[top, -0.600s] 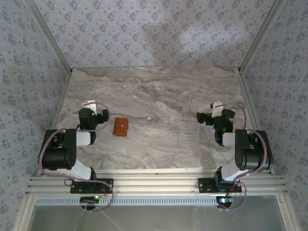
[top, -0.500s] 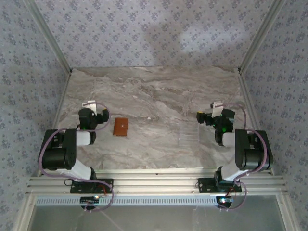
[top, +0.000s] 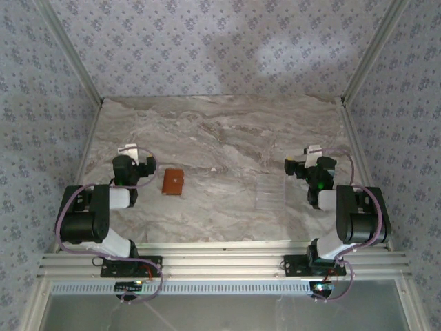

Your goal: Take the credit cards out of the card holder

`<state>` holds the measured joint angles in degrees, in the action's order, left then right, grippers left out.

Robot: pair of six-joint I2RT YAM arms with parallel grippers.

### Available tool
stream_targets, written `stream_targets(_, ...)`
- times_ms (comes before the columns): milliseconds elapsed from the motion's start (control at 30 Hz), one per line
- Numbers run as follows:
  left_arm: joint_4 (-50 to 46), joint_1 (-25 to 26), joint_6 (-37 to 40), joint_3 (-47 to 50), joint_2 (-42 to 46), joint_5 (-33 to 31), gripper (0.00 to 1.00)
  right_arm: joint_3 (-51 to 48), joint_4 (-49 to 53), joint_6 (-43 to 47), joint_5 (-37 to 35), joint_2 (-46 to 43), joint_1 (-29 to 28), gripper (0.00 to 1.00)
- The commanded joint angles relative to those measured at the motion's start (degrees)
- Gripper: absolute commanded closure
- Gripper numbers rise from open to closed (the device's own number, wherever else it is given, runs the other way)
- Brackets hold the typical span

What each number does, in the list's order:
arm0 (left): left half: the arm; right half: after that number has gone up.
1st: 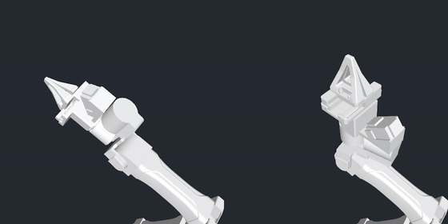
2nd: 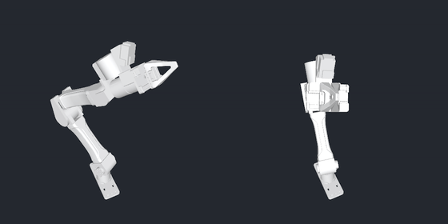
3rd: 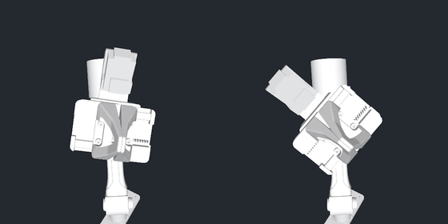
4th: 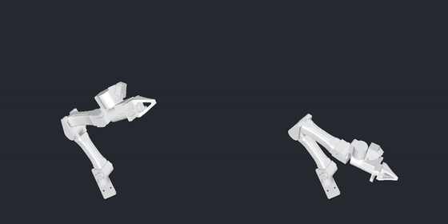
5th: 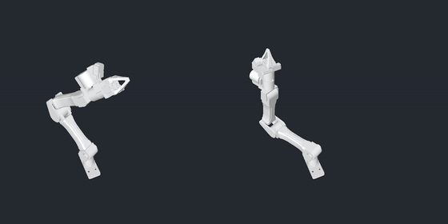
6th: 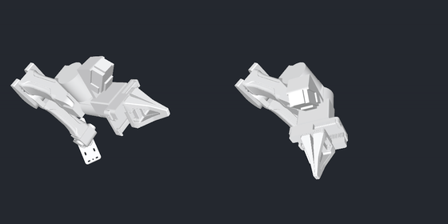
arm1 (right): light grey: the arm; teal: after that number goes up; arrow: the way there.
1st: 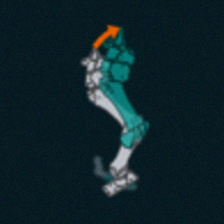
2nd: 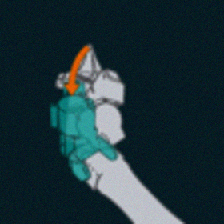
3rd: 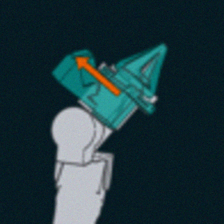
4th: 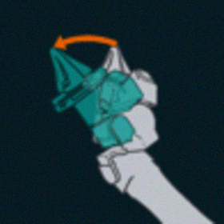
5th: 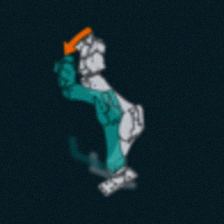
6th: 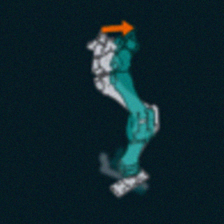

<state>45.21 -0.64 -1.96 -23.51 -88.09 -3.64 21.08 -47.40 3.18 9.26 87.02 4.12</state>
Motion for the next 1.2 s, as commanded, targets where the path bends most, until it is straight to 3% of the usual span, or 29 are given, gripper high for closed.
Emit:
stream_targets(0,1.38,-0.20,0.53,-0.26,0.03,0.93,0.00,0.88,-0.02,-1.07,-2.58,0.29,-0.20,0.00)
stream_targets(400,1.14,-0.23,0.46,-0.29,0.32,0.45,0.00,2.03,3.81,-0.59,-6.91,-2.26,-1.91,0.00)
stream_targets(567,-1.91,1.35,-0.16,0.48,5.88,-6.91,0.01,8.96,22.99,-1.55,-8.73,-10.07,-2.29,0.00)
stream_targets(700,-14.24,4.83,0.50,-3.17,13.15,-13.33,0.01,15.85,40.15,-6.16,-8.29,-14.22,-2.60,0.00)
stream_targets(800,-26.43,6.61,-5.24,-8.31,16.96,-18.11,0.01,20.95,52.41,-9.60,-6.04,-16.08,-3.54,0.02)
stream_targets(900,-38.53,6.97,-14.25,-13.73,17.97,-16.80,0.01,24.65,62.57,-13.11,-4.54,-16.97,-4.91,0.06)
stream_targets(967,-46.70,6.97,-19.00,-18.03,17.02,-11.86,0.01,26.89,69.22,-16.18,-3.44,-16.76,-5.50,0.09)
stream_targets(1067,-57.16,7.06,-24.72,-24.01,14.04,-5.96,0.01,29.21,76.91,-17.48,0.52,-15.33,-6.40,0.23)
stream_targets(1167,-59.97,7.49,-27.23,-26.01,12.04,0.72,0.00,30.16,81.54,-17.07,3.04,-13.77,-7.88,0.30)
